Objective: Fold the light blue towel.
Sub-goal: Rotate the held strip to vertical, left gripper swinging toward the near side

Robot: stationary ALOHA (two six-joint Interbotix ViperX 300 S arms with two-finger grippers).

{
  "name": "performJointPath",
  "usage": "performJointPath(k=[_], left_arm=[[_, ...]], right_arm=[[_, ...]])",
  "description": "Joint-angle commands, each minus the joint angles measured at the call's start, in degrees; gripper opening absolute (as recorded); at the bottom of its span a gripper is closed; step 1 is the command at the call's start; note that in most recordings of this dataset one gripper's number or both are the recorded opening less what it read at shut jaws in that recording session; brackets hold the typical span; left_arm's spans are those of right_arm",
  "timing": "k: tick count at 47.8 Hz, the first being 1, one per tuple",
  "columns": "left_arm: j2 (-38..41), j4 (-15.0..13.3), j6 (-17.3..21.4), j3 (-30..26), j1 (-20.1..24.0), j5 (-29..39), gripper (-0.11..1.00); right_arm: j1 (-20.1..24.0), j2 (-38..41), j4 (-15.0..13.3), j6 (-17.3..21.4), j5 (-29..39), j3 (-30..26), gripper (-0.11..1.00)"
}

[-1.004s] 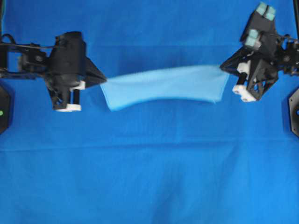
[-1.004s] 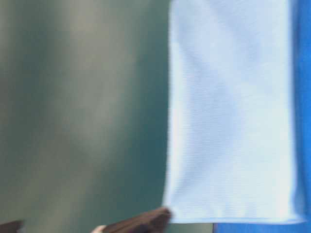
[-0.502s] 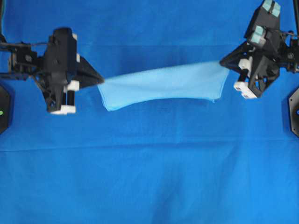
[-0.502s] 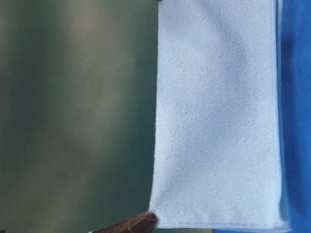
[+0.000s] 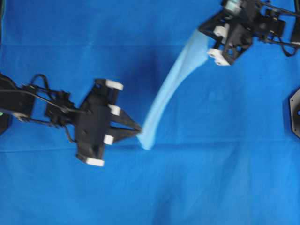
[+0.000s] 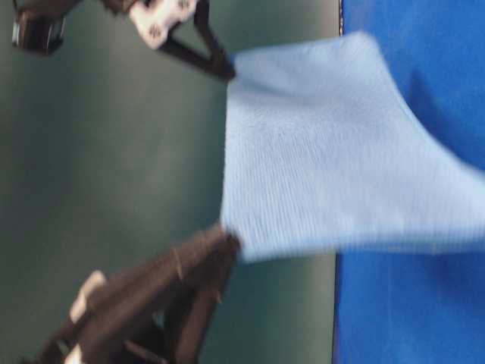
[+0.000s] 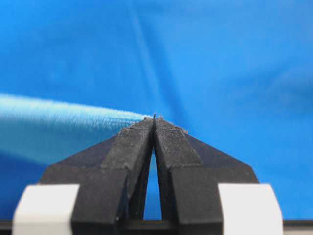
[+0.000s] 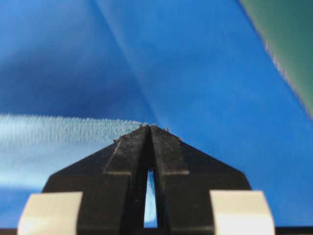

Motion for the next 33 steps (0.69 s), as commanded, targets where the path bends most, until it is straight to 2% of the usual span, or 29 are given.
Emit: performJointPath(k=[1,6,12,16,27,33], left_arm=[[1.41,-0.18,0.26,-4.31,-1.85,-0.44,0.03],[3.34,-0.18,1.49,-7.03,-2.64,-0.7,0.03],[5.36,-0.18,5.1,-9.05,-3.34,-0.88,0.03],[5.8,-0.18,5.19,-9.14,-3.43,-0.88,0.03],[6.42,-0.18,5.19,-8.7,-3.34,-1.41,0.03],[8.96,-0.18,6.68,-9.76,-2.9,-5.01,0.03]], right_arm=[[-1.32,2.46,-1.85,-0.26,-1.67,-4.22,0.01],[-1.41,5.98,-3.25,-0.53,-2.9,-7.91,0.01],[-1.32,9.32,-3.69,-0.79,-3.25,-12.04,0.01],[-1.49,10.46,-3.78,-0.88,-2.99,-13.27,0.01],[-1.85,9.58,-3.78,-0.79,-2.37,-12.04,0.01],[-2.2,7.65,-3.78,-0.62,-1.93,-9.76,0.01]])
